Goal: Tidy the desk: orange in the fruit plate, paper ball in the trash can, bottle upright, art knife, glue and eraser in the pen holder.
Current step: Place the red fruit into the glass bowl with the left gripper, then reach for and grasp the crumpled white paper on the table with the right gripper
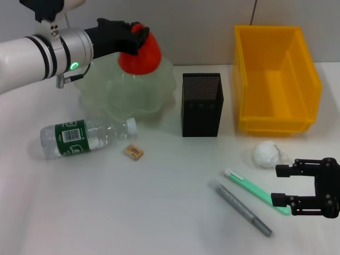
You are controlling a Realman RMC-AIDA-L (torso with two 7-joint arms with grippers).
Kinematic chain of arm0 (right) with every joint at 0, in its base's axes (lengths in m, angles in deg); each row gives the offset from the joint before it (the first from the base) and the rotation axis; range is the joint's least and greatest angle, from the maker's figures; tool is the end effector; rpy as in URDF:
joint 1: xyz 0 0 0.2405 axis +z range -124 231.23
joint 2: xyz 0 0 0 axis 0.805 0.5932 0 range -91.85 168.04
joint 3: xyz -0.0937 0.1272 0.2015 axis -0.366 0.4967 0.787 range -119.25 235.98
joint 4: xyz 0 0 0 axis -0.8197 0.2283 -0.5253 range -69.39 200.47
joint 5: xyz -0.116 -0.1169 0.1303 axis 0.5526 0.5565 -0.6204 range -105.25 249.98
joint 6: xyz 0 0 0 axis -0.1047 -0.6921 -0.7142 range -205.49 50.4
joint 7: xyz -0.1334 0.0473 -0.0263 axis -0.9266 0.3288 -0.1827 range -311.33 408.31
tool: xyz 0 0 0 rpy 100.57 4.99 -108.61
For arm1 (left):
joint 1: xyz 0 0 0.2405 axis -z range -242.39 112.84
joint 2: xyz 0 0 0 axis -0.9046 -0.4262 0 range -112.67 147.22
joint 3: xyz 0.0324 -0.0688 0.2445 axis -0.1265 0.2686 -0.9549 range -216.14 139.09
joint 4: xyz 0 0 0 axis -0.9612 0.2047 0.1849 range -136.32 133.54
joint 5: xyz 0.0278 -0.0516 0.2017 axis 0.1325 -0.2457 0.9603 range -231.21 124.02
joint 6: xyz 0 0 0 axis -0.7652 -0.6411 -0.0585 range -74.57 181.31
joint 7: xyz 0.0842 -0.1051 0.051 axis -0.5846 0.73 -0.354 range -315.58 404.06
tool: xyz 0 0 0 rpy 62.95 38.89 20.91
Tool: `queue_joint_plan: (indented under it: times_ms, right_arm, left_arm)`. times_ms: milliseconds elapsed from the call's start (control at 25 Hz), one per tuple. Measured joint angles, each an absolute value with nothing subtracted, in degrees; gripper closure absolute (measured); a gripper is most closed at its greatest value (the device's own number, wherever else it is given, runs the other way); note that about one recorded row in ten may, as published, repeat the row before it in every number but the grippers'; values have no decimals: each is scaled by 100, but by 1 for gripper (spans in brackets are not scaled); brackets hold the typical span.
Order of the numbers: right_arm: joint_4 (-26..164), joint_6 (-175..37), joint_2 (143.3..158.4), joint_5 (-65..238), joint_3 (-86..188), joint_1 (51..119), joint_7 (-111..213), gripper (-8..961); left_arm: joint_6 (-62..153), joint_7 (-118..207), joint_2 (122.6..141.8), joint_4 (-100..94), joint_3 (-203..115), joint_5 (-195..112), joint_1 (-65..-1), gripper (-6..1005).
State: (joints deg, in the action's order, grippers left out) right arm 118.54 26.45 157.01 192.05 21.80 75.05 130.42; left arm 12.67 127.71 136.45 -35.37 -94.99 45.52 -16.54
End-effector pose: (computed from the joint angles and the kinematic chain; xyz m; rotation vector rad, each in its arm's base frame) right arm 0.2855 0.2798 0.0448 -2.8073 0.5889 0.6043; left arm -0.1710 0.4761 -0.0048 -2.2597 -0.4955 -0.4864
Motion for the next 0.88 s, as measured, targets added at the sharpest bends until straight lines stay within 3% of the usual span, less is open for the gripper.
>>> queue_joint_plan:
  times_ms: [280,720,880]
  right_arm:
    - [11819,2607,15701,19207,2180,7541,13035,192]
    - [11876,2534,15698,19203,2187,7639,13203,185]
    - [12215,2590,15696,19211,2184,7708,13629,182]
  left_arm:
    - [1442,12774,13645,-3543,-9797,4360,-1730,711]
    - [639,12735,13569,-3782,-9740,3957,-2127,229]
    - [-508,12767,13557,-4335,-9727,3863,-2627,195]
